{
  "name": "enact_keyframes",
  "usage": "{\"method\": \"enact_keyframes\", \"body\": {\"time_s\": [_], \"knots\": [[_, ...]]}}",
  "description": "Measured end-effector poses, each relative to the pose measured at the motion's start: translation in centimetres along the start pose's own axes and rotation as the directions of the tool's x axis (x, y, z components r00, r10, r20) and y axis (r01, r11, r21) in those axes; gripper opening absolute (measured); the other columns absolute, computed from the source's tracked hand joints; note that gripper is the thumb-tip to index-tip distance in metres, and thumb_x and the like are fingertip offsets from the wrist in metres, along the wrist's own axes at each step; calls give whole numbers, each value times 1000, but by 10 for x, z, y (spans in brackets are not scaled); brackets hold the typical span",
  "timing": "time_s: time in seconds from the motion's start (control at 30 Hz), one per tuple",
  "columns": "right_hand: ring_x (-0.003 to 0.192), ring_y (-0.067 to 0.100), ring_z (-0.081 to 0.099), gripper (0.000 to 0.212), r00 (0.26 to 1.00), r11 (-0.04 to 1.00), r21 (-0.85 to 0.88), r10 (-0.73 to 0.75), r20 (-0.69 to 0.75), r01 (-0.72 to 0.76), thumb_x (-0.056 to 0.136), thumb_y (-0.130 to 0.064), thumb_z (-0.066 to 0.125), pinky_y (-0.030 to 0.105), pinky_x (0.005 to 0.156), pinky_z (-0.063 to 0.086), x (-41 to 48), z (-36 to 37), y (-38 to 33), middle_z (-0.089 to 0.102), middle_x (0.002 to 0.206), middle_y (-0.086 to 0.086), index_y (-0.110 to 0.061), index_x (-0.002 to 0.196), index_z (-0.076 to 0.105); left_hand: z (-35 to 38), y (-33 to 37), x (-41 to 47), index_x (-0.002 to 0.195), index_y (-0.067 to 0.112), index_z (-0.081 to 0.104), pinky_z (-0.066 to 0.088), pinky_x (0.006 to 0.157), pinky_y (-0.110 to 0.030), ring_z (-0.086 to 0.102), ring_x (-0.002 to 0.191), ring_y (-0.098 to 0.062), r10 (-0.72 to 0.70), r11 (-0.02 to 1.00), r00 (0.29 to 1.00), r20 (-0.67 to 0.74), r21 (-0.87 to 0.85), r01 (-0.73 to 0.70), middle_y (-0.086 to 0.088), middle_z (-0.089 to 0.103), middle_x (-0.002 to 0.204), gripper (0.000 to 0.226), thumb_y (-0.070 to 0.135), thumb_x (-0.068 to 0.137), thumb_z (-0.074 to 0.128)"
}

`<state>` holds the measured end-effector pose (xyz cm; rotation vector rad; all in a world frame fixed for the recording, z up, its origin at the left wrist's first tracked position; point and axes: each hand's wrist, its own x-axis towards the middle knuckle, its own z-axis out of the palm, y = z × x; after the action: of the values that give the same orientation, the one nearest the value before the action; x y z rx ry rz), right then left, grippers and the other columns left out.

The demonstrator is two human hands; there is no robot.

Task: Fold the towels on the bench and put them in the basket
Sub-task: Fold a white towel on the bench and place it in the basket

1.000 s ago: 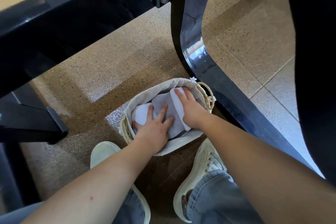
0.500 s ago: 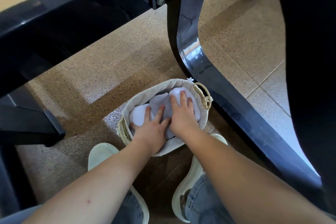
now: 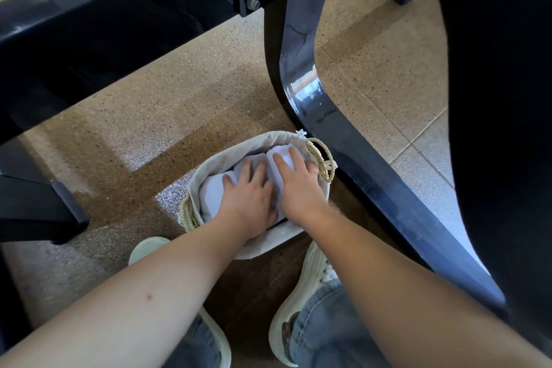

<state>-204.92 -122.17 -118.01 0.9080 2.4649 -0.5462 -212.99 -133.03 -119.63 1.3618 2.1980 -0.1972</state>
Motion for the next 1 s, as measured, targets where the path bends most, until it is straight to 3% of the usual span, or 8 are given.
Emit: {"method": "enact_keyframes", "body": {"time_s": [0.1,0.23,0.37,0.47,0.6,0.77,0.9,1.0], "knots": [[148,42,18,91,1000,1000,13,4,24,-4,94,-13,62,42,117,33,1,-2,4,-18,167,-3,-37,160,4,-3,-4,4,143,28,40,29,111,-64,-10,151,-38,-24,1000,999,20,6,24,-8,-16,167,63,59,90,52],[148,47,21,94,992,1000,15,9,126,-11,96,-9,58,44,112,40,10,-6,9,-26,166,-10,-42,159,-4,-7,-4,10,142,35,39,25,114,-63,-10,150,-45,-72,997,994,82,-15,74,-12,-27,163,67,61,84,62],[149,49,20,99,978,1000,-9,14,208,-12,97,-9,54,49,113,39,17,-4,12,-35,161,-15,-50,154,-16,-5,-4,11,140,36,39,24,114,-63,-5,149,-45,-88,996,993,82,1,88,-12,-21,164,66,61,83,64],[147,44,29,105,970,1000,23,-17,243,12,94,-3,54,53,114,38,22,-7,16,-38,158,-18,-55,151,-18,3,-10,6,134,35,41,23,116,-60,-5,150,-43,-79,997,996,42,9,79,-10,-18,165,62,62,83,63],[147,39,32,101,957,997,66,-56,285,38,94,0,47,47,107,47,26,-14,19,-39,158,-17,-56,152,-14,7,-13,0,130,34,40,20,118,-58,-3,150,-41,-75,997,997,6,0,75,-9,-16,165,58,62,84,62],[153,26,20,93,946,985,154,-125,300,81,94,-1,46,36,112,36,25,-22,23,-24,166,-12,-48,158,-3,7,-15,-5,132,32,38,16,120,-59,-5,150,-42,-59,998,998,16,12,59,-11,-21,164,59,61,86,60],[138,33,45,98,941,988,96,-142,307,117,94,-3,48,37,99,48,22,-14,16,-30,163,-15,-51,155,-12,8,-7,-7,146,21,29,11,120,-61,-13,151,-42,-17,997,999,-44,71,20,-14,-24,164,70,55,90,55],[141,44,35,95,970,993,-27,-108,218,116,98,-10,51,47,108,45,18,-7,8,-32,163,-12,-51,155,-14,20,-3,-10,154,17,17,4,120,-62,-23,150,-42,49,994,997,-63,99,-43,-15,-26,164,76,51,93,48]]}}
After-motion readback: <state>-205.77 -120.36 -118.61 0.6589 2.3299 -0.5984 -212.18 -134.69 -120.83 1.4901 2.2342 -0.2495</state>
